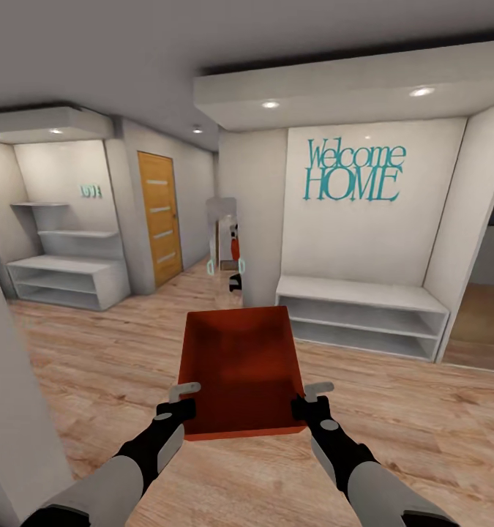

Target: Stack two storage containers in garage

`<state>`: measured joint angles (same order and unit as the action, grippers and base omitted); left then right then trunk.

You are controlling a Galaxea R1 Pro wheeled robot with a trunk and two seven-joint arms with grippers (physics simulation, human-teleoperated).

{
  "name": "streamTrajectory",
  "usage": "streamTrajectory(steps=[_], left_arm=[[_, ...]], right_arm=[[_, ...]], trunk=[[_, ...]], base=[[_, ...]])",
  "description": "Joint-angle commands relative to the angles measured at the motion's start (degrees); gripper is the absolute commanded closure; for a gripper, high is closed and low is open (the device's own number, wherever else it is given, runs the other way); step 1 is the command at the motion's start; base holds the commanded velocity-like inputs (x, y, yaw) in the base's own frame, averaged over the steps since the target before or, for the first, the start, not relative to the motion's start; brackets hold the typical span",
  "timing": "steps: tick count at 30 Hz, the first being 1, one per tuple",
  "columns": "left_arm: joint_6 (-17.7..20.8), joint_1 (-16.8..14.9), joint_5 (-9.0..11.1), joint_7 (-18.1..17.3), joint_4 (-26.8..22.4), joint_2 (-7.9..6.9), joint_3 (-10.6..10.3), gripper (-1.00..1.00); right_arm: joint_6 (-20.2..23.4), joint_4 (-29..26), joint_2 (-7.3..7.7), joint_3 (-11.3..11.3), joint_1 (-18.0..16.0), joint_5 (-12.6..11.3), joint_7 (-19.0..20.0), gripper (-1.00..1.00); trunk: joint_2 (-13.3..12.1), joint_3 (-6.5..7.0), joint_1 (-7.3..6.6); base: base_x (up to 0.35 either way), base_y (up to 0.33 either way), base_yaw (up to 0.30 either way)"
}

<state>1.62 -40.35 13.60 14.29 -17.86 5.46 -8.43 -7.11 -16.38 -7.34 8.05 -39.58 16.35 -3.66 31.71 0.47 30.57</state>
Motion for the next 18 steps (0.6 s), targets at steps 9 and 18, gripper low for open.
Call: streamTrajectory(steps=[9, 18], left_arm=[[0.2, 0.0, 0.4, 3.6, 0.0, -0.28, 3.9, 1.00], [0.2, 0.0, 0.4, 3.6, 0.0, -0.28, 3.9, 1.00]], right_arm=[[-1.1, -0.1, 0.01, 1.7, -0.1, -4.1, 0.1, 1.00], [-1.1, -0.1, 0.01, 1.7, -0.1, -4.1, 0.1, 1.00]], trunk=[[0.0, -0.01, 0.05], [0.0, -0.01, 0.05]], base=[[0.322, 0.000, 0.000], [0.322, 0.000, 0.000]])
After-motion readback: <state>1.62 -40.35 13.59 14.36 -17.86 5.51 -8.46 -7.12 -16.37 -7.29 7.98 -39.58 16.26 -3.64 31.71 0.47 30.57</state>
